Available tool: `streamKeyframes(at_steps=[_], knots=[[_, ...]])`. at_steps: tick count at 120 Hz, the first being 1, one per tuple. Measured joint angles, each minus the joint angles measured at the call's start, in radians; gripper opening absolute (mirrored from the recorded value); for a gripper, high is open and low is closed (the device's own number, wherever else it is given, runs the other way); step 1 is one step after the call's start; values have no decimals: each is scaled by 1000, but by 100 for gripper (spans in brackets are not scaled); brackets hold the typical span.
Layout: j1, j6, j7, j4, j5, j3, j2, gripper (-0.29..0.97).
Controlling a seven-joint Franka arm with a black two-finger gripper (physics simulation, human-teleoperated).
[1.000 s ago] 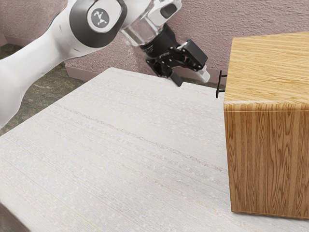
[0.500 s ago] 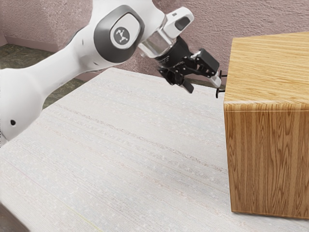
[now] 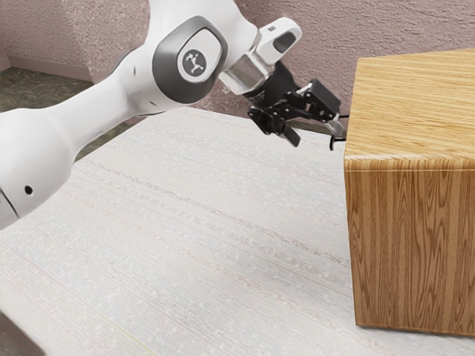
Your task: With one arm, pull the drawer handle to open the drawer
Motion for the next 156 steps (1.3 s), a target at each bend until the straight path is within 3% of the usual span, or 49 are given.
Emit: streamKeyframes(at_steps=[30, 156], knots=[[24, -1, -5, -61, 27, 8, -48, 68], [58, -18, -9, -270, 82, 193, -243, 68]])
